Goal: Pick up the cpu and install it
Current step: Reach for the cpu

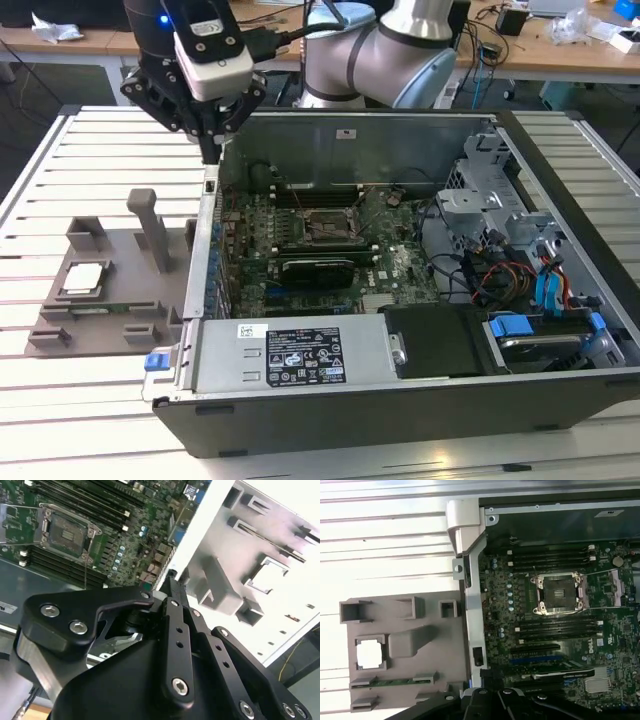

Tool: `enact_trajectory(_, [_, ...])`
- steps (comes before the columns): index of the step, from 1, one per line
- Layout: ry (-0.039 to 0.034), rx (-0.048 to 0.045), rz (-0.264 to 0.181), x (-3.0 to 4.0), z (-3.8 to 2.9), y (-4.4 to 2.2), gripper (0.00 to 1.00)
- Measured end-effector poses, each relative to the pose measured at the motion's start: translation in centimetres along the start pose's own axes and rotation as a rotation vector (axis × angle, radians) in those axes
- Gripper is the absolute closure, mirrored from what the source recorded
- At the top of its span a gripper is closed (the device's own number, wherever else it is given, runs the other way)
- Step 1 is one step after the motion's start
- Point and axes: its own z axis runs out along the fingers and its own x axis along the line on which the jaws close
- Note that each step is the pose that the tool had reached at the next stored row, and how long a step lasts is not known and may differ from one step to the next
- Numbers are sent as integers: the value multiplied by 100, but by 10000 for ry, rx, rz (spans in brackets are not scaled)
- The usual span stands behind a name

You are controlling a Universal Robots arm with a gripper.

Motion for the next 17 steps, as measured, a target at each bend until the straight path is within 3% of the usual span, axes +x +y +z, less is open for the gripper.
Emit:
enact_trajectory(1, [0, 0, 2, 65, -2, -4, 89])
enact_trajectory(9, [0, 0, 2, 258, -6, -19, 89])
enact_trajectory(12, [0, 0, 0, 398, -10, -29, 89])
enact_trajectory(17, [0, -1, 0, 549, -14, -41, 89])
